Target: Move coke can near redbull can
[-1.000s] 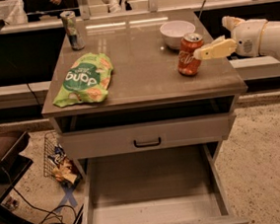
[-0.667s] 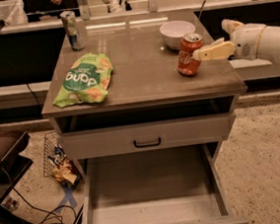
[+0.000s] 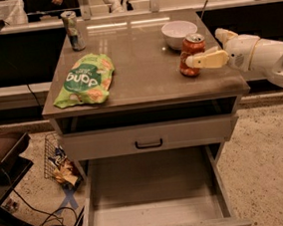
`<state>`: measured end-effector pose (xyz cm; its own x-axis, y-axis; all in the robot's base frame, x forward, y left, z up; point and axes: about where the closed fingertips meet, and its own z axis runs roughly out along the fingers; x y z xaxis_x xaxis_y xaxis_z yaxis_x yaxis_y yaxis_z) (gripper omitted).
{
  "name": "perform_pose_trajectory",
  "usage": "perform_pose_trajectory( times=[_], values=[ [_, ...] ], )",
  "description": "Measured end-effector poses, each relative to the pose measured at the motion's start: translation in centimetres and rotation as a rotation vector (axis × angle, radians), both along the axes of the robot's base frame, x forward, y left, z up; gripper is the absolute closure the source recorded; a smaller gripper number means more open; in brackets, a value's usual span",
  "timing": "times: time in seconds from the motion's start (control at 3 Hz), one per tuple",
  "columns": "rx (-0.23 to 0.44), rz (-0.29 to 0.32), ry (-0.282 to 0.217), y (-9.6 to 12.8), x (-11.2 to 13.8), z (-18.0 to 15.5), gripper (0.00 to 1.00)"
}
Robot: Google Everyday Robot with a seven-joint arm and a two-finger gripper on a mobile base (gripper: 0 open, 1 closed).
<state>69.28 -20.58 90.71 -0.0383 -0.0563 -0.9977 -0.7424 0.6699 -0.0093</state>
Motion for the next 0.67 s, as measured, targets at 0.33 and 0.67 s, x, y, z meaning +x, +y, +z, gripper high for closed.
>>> perform_pose_trajectory(
  times=[0.33,0.67],
  values=[
    [0.013,0.015,-0.001,1.64,-0.25,-0.69,0.18],
    [0.013,0.02,-0.001,1.91,-0.22,-0.66,0.41]
  ],
)
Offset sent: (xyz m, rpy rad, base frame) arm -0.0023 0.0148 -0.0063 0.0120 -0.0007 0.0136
